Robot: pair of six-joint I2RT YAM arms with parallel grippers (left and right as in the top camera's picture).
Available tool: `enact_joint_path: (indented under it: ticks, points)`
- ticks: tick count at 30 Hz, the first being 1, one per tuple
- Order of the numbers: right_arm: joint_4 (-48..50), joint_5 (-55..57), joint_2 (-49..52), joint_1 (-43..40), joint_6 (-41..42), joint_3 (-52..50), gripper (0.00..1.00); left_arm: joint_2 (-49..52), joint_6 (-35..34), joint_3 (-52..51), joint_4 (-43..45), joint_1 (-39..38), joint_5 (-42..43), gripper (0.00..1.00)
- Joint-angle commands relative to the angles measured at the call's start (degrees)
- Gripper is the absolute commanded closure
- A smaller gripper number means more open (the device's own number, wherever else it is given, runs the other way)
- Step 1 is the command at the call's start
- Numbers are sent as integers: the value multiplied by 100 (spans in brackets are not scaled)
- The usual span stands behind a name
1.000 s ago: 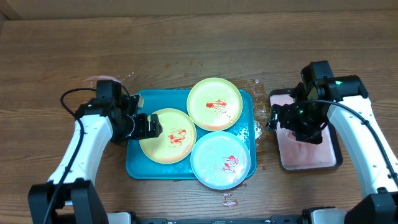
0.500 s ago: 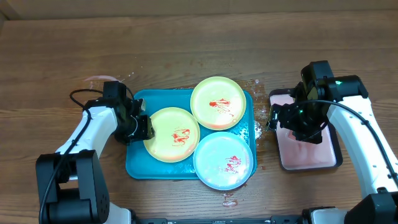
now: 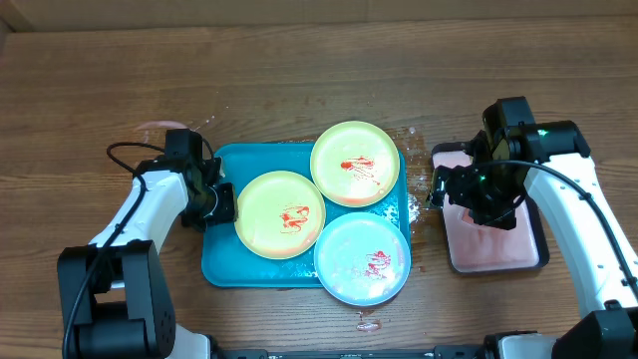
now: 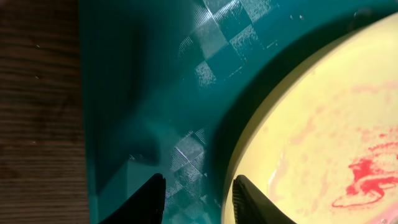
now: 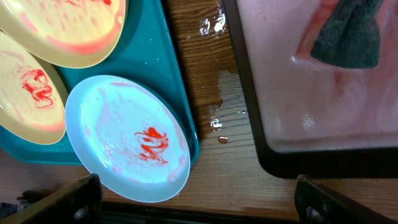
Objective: Clean dirty plates on tray and stack at the side
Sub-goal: 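Reach the left gripper to the left yellow plate and grip its rim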
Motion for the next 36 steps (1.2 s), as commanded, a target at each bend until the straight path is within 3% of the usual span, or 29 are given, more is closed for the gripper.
enact_joint_path:
  ticks: [1,3,6,8,10,11,12,15,20,22,24,29,36]
  points:
    - [24,-98,-103,0,9,114,0,20,-63,127,83,22,-153,60]
    - [24,-181,-105,0,9,114,0,20,-63,127,146,22,-151,52]
    - [24,-245,-105,0,11,114,0,20,-66,127,214,22,-146,51]
    - [20,-245,-105,0,11,114,0,31,-66,127,264,20,-142,38]
    - [9,-245,-105,0,11,114,0,68,-63,127,317,20,-103,35]
    - [0,-245,-105,0,11,114,0,96,-63,127,348,20,-101,27]
    - [-7,-245,-105,0,11,114,0,133,-66,127,374,20,-101,12]
    - [-26,-243,-105,0,11,114,0,251,-66,127,409,20,-98,9]
    - [-24,-245,-105,0,28,114,0,470,-66,127,492,20,-20,22]
    - [-28,-245,-105,0,28,114,0,573,-63,127,529,20,7,36]
    - [-28,-245,-105,0,28,114,0,695,-68,127,564,20,9,43]
    - [-31,-245,-105,0,28,114,0,914,-68,127,608,20,7,96]
    - [-15,-245,-105,0,26,114,0,916,-70,129,614,22,4,96]
